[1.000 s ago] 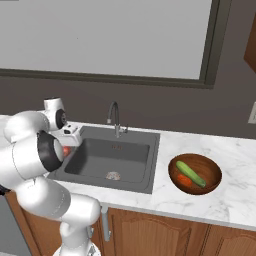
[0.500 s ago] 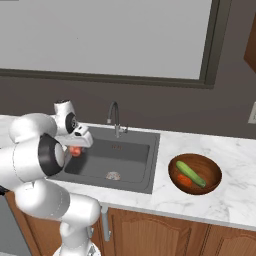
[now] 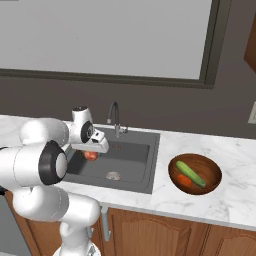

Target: There is a mixed pile of frozen fruits and vegetables on the counter. Locate all the frozen vegetables and place the items in a bowl on the counter. Take all the frozen fruits and defrost them in a running sink.

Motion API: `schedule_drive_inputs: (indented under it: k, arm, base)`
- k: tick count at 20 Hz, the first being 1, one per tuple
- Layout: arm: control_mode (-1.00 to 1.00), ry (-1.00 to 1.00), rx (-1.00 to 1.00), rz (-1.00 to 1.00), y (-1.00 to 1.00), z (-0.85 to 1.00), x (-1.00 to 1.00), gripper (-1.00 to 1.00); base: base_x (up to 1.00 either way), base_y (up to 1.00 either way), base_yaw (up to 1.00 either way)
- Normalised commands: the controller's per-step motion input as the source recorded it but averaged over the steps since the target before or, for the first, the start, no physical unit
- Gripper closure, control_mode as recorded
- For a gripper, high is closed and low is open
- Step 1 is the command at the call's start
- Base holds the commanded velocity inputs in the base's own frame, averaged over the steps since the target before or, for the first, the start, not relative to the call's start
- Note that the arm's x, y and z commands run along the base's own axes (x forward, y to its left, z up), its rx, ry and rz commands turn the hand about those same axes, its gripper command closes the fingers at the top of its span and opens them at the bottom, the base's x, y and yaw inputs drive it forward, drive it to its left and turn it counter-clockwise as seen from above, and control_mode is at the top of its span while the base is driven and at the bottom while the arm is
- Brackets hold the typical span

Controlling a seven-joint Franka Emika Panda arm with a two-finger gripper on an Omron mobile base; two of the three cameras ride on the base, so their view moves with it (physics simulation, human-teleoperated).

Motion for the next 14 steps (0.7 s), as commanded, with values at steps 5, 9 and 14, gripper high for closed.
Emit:
schedule_drive_inputs:
  k: [5,9,14]
  arm:
    - [-1.0,0.01,0.01,0.0,-0.04,-0.17,0.02,1.0]
    - [-1.0,-0.01,0.0,0.0,0.0,-0.37,0.17,1.0]
    - [-1.0,-0.02,0.0,0.0,0.0,-0.4,0.17,1.0]
  base:
    - [0.0,0.0,0.0]
    - [0.0,0.0,0.0]
    - [0.0,0.0,0.0]
